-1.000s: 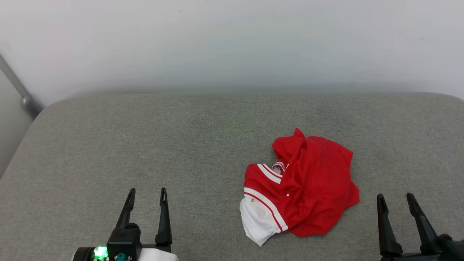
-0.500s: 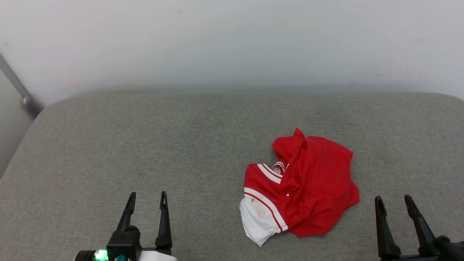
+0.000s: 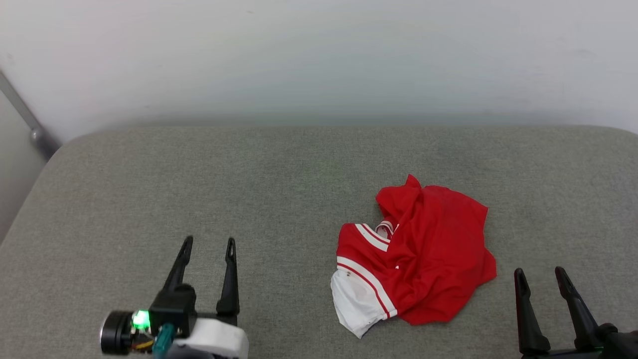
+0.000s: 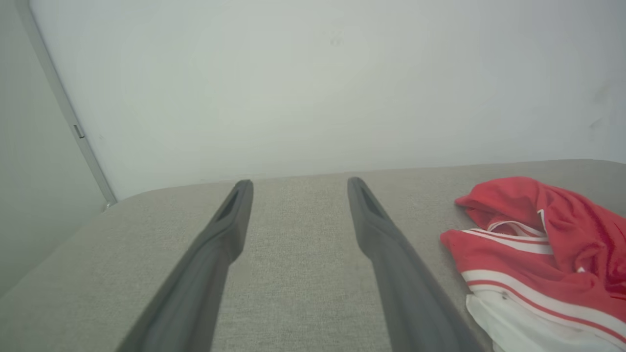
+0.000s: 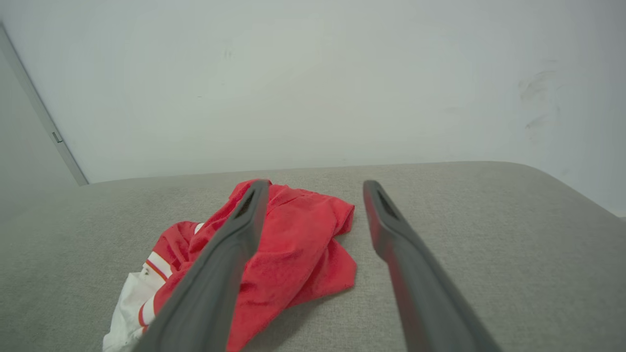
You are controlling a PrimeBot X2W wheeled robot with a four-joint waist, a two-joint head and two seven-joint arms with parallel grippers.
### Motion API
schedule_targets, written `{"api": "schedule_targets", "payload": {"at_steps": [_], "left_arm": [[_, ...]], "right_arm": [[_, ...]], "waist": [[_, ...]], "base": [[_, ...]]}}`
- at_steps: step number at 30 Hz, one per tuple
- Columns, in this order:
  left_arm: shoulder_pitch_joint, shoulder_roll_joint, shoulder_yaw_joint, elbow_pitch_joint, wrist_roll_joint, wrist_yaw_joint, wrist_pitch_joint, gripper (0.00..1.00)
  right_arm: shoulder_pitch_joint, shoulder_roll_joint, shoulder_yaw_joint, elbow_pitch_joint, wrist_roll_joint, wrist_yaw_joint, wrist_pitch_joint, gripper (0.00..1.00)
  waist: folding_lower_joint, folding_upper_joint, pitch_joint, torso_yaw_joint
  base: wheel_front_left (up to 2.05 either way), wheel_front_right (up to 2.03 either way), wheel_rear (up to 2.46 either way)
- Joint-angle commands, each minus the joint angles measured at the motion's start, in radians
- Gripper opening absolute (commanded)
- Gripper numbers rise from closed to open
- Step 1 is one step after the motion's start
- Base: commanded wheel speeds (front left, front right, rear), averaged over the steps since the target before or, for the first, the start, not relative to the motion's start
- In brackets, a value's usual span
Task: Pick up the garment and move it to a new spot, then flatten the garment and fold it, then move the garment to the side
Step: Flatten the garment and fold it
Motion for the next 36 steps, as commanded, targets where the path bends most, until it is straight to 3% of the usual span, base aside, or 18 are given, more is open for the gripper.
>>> {"api": "schedule_targets", "payload": {"at_steps": [1,11,19,31,36], "left_arm": [[-0.027,0.013,0.003,0.008,0.008,-0.008,-0.003,1.00],[-0.302,0.103,-0.027,0.132,0.030,-0.132,0.011,1.00],[-0.565,0.201,-0.171,0.175,-0.005,-0.202,0.244,1.00],[-0.895,0.458,-0.770,0.005,-0.488,-0.202,0.799,1.00],[-1.017,0.520,-0.981,-0.077,-0.642,-0.202,0.959,1.00]], "right_arm": [[-0.009,0.002,0.002,-0.003,0.001,-0.001,-0.002,1.00],[-0.042,0.002,0.014,-0.015,-0.004,-0.001,-0.002,1.00],[-0.077,0.002,0.021,-0.019,0.005,-0.001,-0.002,1.00],[-0.144,0.002,0.035,-0.018,0.020,-0.001,-0.002,1.00],[-0.173,0.002,0.040,-0.020,0.023,-0.001,-0.002,1.00]], "waist": [[0.0000,-0.0001,0.003,-0.001],[0.0000,-0.0001,0.055,-0.025],[0.0000,-0.0001,0.128,-0.048],[0.0000,-0.0001,0.220,-0.091],[0.0000,-0.0001,0.262,-0.113]], "base": [[0.00,0.00,0.00],[0.00,0.00,0.00],[0.00,0.00,0.00],[0.00,0.00,0.00],[0.00,0.00,0.00]]}}
